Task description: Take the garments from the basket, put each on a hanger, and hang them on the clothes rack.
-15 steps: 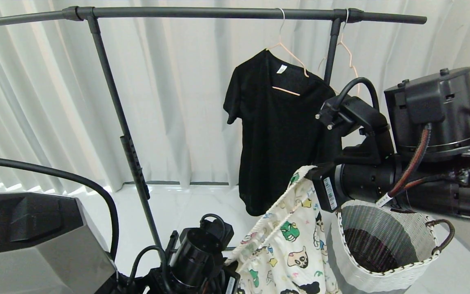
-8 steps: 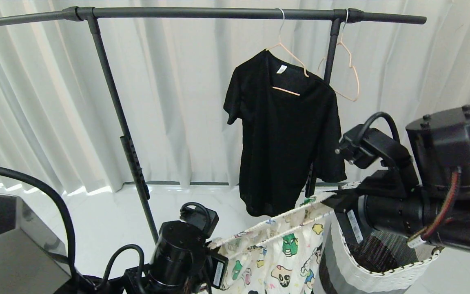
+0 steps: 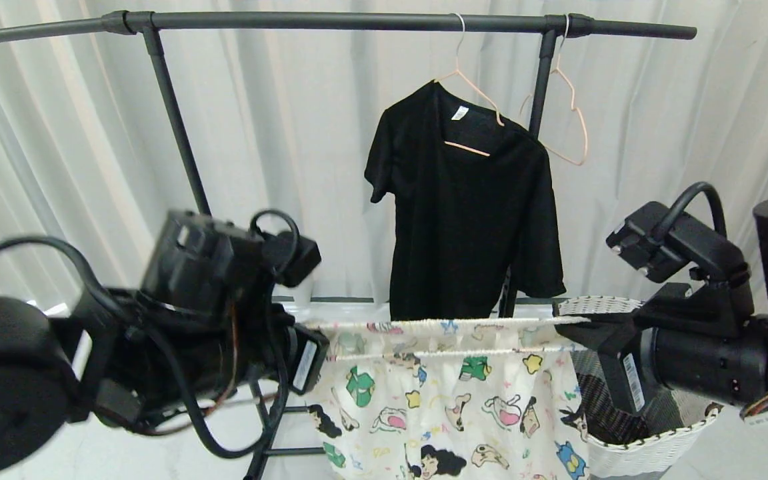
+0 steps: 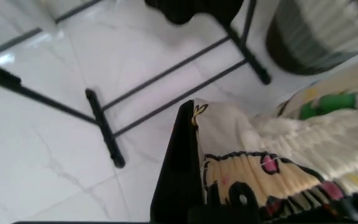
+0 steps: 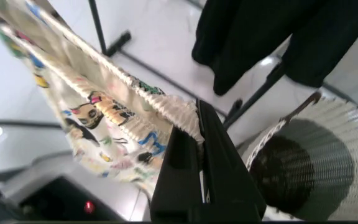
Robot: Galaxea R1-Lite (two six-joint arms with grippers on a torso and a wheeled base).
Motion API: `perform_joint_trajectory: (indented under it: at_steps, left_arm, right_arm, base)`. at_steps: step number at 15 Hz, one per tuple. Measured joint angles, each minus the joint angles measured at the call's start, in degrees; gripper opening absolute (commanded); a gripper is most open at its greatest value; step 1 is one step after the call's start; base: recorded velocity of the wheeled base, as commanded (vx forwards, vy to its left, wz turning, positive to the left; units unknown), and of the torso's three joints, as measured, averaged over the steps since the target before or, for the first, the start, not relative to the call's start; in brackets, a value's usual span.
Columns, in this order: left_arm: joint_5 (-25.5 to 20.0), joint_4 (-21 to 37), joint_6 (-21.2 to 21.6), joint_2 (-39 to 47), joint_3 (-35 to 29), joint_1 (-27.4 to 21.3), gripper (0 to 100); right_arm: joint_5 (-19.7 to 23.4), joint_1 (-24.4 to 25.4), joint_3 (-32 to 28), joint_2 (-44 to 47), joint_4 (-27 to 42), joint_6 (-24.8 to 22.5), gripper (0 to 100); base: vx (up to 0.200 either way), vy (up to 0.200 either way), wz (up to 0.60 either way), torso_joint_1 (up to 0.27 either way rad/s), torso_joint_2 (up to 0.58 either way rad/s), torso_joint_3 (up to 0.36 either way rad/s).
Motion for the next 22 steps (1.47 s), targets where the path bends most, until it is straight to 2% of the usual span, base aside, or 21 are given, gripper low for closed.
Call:
perform_joint_trajectory:
  at_steps: [2, 4, 5, 6, 8, 10, 12, 13, 14, 17, 19, 22]
  left_arm:
    - [-1.8, 11.8, 0.0, -3.0, -12.5, 0.2, 0]
    - [-1.6, 16.6, 0.0, -5.0, -20.3, -1.7, 0]
    - [1.0, 17.1, -0.2, -5.6, -22.1, -3.8, 0]
    - [5.8, 17.3, -0.2, -6.0, -23.0, -6.4, 0]
    - [14.2, 17.4, -0.3, -6.2, -23.3, -11.4, 0]
    - [18.9, 15.7, -0.1, -5.5, -23.3, -14.9, 0]
    - [27.5, 9.5, 0.2, -3.3, -23.3, -18.2, 0]
    - [29.7, 4.8, 0.2, -1.7, -23.4, -19.6, 0]
    - [30.4, 1.3, 0.2, -0.4, -23.3, -20.4, 0]
    - [30.3, -0.3, 0.3, 1.9, -23.1, -21.1, 0]
    - [28.8, -0.4, 0.3, 2.5, -23.0, -20.9, 0]
    - [28.6, -0.4, 0.3, 2.6, -22.4, -20.9, 0]
  right_arm:
    - [0.4, -1.5, -3.5, -0.4, 0.5, 0.0, 0]
    - [2.4, -4.3, -8.7, -0.6, 3.5, -0.2, 0]
    - [4.4, -5.9, -11.6, -0.7, 6.5, -0.7, 0]
    - [6.7, -7.4, -14.4, -0.9, 9.4, -2.1, 0]
    - [7.7, -8.7, -16.0, -1.9, 12.1, -3.2, 0]
    - [8.4, -8.5, -15.0, -3.5, 14.0, -3.3, 0]
    - [9.1, -6.4, -12.8, -6.6, 14.9, -3.4, 0]
    - [9.0, -3.9, -11.2, -8.6, 15.3, -4.1, 0]
    - [8.8, -1.2, -9.4, -10.6, 16.7, -5.2, 0]
    - [6.9, 6.0, -6.5, -14.8, 22.0, -6.3, 0]
    - [5.5, 8.9, -5.9, -16.1, 22.5, -6.4, 0]
    - [4.5, 10.4, -5.3, -16.7, 22.6, -6.4, 0]
  base:
    - [0.0, 0.0, 0.0, 0.0, 0.0, 0.0]
    - [0.0, 0.0, 0.0, 0.0, 0.0, 0.0]
    - [0.0, 0.0, 0.0, 0.0, 0.0, 0.0]
    - [0.0, 0.0, 0.0, 0.0, 0.0, 0.0]
    - [0.0, 0.0, 0.0, 0.0, 0.0, 0.0]
    - [0.0, 0.0, 0.0, 0.0, 0.0, 0.0]
    - [0.0, 0.0, 0.0, 0.0, 0.0, 0.0]
    - [0.0, 0.0, 0.0, 0.0, 0.0, 0.0]
    - [0.0, 0.0, 0.0, 0.0, 0.0, 0.0]
    - [0.0, 0.0, 0.0, 0.0, 0.0, 0.0]
    - [0.0, 0.0, 0.0, 0.0, 0.0, 0.0]
    - [0.0, 0.0, 0.0, 0.0, 0.0, 0.0]
